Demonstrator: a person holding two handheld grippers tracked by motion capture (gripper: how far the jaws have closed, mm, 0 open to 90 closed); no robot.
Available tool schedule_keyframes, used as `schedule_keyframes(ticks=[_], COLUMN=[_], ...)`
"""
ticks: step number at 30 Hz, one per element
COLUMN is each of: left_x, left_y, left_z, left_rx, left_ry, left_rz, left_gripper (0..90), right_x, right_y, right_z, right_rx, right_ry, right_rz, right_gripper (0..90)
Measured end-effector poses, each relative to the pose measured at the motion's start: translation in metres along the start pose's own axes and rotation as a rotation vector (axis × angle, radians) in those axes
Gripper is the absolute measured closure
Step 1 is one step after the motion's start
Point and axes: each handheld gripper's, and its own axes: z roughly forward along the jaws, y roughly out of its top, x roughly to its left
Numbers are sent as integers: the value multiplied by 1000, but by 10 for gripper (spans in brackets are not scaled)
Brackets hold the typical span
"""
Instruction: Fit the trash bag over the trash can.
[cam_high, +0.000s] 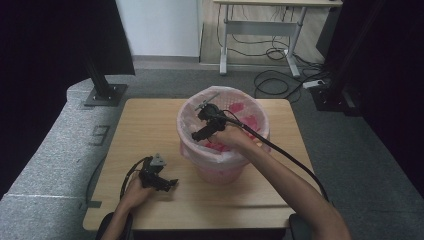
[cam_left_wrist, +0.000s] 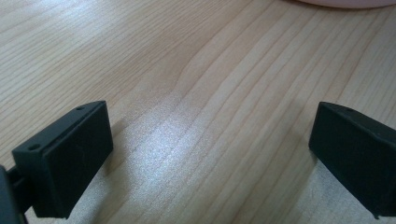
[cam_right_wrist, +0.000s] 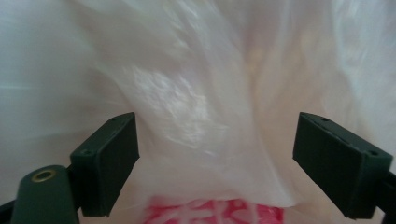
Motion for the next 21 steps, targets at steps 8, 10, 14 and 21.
schedule_keyframes(ticks=[8,10,14,21], left_x=[0,0,0,0], left_y=[0,0,0,0], left_z=[0,0,0,0], left_rx=[0,0,0,-1], left_ry=[-1,-1,-1,1], left_rz=[1,1,0,-3], left_gripper=[0,0,0,0], right_x=[-10,-9,-13,-25], right_y=[4,2,2,1], right_z=[-10,-18,-36,-69], right_rx=[-30,-44,-55,-101], right_ry=[13,34,65,72], right_rz=[-70,-104,-124,-127], right_gripper=[135,134,130,89])
